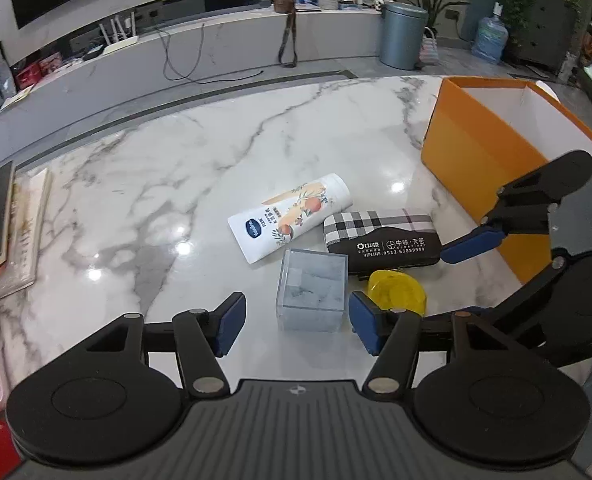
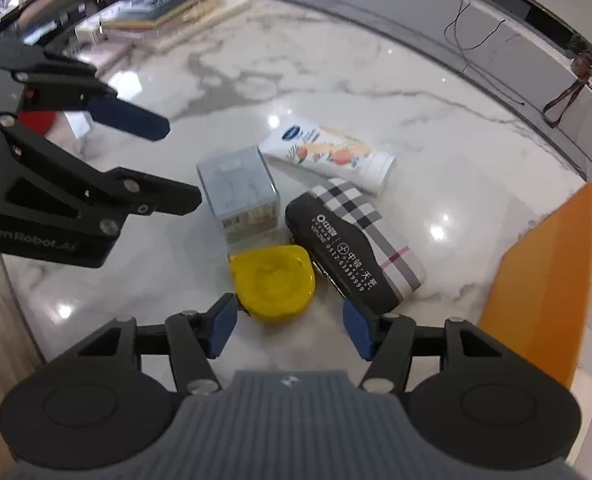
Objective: Organize rigid objects
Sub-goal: 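Grasp the yellow tape measure with the right tool while the left tool grasps the clear cube box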
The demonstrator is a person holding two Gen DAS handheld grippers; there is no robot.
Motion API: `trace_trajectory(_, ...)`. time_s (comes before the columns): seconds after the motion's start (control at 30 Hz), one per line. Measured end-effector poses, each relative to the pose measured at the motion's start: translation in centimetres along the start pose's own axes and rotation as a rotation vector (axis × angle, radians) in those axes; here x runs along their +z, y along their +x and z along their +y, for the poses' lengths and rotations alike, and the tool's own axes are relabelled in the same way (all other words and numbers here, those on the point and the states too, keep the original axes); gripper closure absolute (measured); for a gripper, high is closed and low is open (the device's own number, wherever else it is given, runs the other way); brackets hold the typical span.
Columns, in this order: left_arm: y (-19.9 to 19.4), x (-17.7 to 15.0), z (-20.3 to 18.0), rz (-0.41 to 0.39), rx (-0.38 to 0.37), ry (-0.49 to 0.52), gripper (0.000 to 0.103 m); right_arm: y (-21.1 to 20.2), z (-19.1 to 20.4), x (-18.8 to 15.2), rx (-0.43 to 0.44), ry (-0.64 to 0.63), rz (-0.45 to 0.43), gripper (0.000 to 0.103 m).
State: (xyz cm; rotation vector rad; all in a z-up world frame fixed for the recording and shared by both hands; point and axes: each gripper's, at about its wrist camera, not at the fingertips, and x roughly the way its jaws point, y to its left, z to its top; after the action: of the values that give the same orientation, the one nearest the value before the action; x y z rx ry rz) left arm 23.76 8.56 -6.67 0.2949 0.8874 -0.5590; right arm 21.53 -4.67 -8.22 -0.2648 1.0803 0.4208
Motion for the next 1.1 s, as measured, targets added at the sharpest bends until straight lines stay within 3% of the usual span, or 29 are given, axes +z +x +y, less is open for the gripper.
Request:
trace_trajectory(0.17, 1.2, 0.1, 0.7, -0.025, -0.036, 0.0, 0.023, 1.7, -0.1, 0.7, 0.021, -0.024, 0.053, 0.044)
trace_trajectory(0.4, 3.3, 0.8, -0.2, 0.017, -0.089, 0.055, 0.022, 2.3, 0.0, 1.1, 0.06, -0.053, 0.055, 0.044)
trace_trajectory(0.57, 4.6, 1.0, -0.2, 0.043, -0.083, 0.046, 0.033, 2.9, 0.4, 1.3, 0.084, -0.072, 0.058, 0.043)
trace_trajectory(0.7, 4.6, 1.0, -0.1, 0.049, -0.079, 0.044, 0.05, 3.6, 0.7, 1.5, 0.093, -0.054, 0.052, 0.043)
trace_trajectory(0.8, 4.3, 0.8, 0.1, 0.067, -0.077, 0.033, 0.05, 3.8, 1.1, 1.6, 0.082, -0.07, 0.046, 0.05)
trace_trajectory(1.1, 1.6, -2.1, -0.4, 0.166, -0.106, 0.097, 0.05, 2.8, 2.7, -0.6, 0.114, -0.118, 0.063, 0.05)
